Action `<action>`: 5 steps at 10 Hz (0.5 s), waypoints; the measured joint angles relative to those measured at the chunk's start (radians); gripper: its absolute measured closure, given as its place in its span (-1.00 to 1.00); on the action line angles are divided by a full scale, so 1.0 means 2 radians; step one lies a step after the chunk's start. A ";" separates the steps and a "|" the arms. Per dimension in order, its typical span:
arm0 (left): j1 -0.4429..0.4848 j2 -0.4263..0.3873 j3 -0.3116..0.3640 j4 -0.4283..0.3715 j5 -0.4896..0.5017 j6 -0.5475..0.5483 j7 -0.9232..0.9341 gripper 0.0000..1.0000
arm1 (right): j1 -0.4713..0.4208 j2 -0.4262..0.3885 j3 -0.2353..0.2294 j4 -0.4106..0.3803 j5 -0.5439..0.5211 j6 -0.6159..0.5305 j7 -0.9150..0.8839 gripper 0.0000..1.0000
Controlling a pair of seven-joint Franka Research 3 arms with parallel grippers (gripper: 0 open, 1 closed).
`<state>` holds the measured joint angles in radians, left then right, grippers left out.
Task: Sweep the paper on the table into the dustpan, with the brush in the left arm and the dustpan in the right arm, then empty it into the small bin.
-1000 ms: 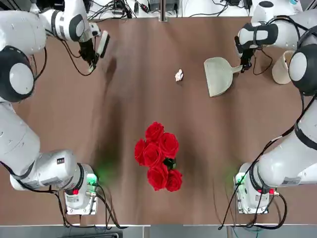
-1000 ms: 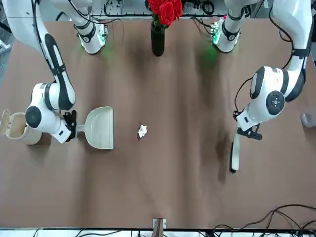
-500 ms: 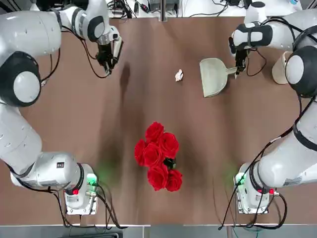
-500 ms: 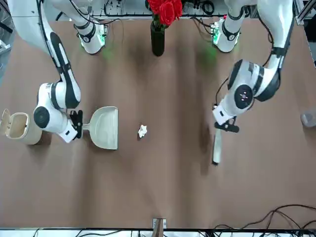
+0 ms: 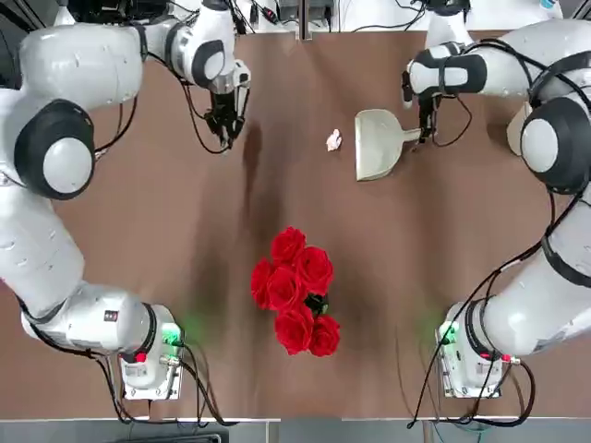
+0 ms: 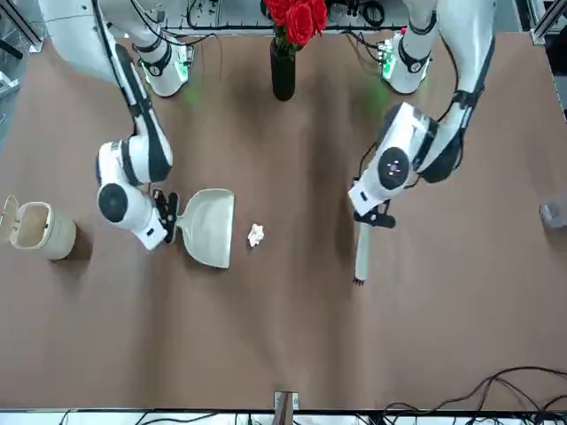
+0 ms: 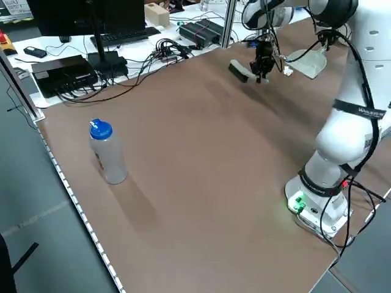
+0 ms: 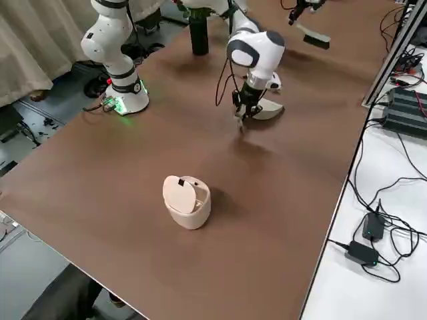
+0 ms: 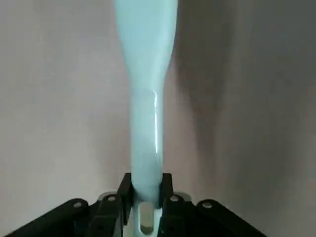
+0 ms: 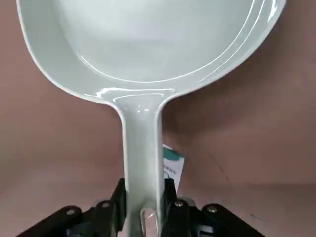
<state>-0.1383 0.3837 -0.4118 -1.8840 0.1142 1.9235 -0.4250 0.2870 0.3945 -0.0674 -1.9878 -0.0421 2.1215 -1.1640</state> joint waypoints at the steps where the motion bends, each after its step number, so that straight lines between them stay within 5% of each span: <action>1: -0.018 0.012 0.000 0.012 0.000 0.000 -0.013 0.46 | 0.013 0.000 0.000 0.000 0.000 -0.002 0.023 0.33; 5: -0.071 0.052 -0.001 0.053 -0.017 0.000 -0.044 0.46 | 0.057 0.000 0.000 0.000 0.000 -0.007 0.100 0.33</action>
<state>-0.2808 0.4870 -0.4131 -1.7779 0.0810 1.9235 -0.5133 0.4012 0.3945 -0.0667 -1.9878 -0.0421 2.1082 -0.9635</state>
